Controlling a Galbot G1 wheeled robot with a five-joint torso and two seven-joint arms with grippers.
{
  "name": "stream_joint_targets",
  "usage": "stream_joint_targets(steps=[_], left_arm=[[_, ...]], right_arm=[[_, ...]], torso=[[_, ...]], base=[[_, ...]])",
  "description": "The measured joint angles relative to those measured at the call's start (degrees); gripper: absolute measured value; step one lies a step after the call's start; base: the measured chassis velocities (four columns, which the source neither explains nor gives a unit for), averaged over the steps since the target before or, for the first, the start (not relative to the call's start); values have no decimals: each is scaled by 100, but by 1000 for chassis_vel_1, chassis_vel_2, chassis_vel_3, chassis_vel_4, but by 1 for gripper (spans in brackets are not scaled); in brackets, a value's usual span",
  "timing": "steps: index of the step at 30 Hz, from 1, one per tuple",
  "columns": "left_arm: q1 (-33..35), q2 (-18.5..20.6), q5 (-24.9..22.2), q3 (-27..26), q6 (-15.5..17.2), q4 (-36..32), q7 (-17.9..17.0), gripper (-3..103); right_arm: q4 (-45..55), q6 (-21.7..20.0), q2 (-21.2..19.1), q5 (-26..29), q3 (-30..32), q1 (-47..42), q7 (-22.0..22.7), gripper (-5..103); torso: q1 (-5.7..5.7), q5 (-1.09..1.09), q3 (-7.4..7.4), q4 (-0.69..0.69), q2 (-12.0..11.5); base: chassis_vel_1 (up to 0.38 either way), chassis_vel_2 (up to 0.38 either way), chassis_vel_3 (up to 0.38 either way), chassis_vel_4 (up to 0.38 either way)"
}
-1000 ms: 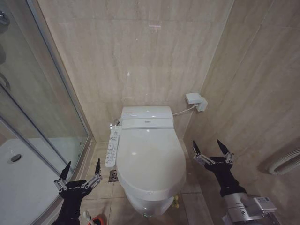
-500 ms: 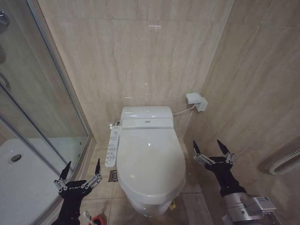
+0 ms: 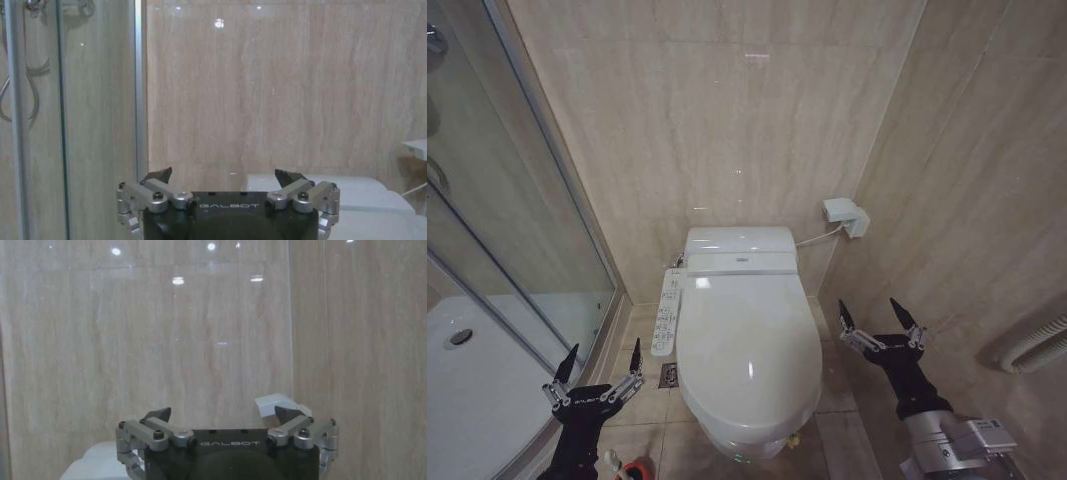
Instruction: Open the toilet lid, clean the toilet bowl with a toilet brush, close the toilet lid, and flush.
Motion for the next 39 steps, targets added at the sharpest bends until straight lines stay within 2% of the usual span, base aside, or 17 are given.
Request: stream_joint_targets(steps=[39], left_arm=[[0,0,0,0,0,0,0,100]], right_arm=[[-4,0,0,2,0,0,0,100]], torso=[[1,0,0,0,0]], base=[[0,0,0,0]])
